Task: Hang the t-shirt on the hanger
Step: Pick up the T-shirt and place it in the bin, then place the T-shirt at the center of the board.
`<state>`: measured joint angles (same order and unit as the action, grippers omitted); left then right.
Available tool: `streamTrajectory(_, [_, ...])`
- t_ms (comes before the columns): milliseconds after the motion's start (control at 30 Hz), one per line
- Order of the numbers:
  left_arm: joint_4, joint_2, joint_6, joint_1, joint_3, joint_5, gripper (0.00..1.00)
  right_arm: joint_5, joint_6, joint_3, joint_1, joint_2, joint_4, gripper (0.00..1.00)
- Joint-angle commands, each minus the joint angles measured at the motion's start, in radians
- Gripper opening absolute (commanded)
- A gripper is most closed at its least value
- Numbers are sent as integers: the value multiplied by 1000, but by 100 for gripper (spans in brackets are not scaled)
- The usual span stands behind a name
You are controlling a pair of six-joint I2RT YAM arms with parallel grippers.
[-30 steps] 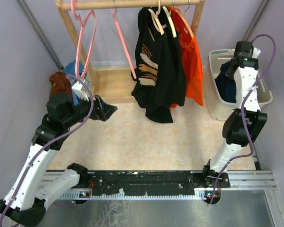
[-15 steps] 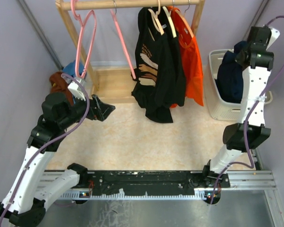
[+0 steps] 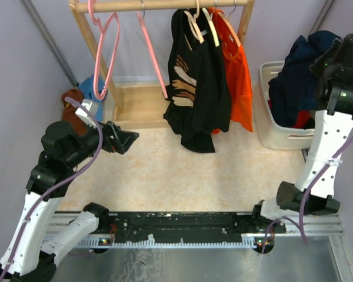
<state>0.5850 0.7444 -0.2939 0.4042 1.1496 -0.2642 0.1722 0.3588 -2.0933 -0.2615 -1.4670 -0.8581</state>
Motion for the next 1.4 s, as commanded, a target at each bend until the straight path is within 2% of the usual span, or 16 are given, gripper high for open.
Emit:
streamTrajectory(0, [-1, -36, 3, 4, -13, -13, 100, -203, 5, 44, -69, 82, 179, 0])
streamTrajectory(300, [26, -56, 41, 3, -13, -82, 100, -514, 138, 81, -82, 205, 244, 0])
streamTrajectory(400, [44, -54, 66, 4, 10, -91, 100, -627, 190, 71, -81, 245, 224, 0])
streamTrajectory(700, [53, -38, 77, 4, 75, -140, 100, -810, 282, 81, -82, 415, 106, 0])
streamTrajectory(900, [52, -29, 61, 5, 97, -168, 100, -898, 369, 262, -45, 558, 112, 0])
streamTrajectory(1100, [65, -25, 58, 10, 104, -184, 100, -988, 385, 406, 1, 658, 21, 0])
streamTrajectory(1233, [63, -27, 53, 10, 94, -195, 100, -1111, 444, 608, 4, 743, 24, 0])
streamTrajectory(1367, [64, -34, 43, 10, 80, -206, 100, -1155, 446, 797, 36, 809, 1, 0])
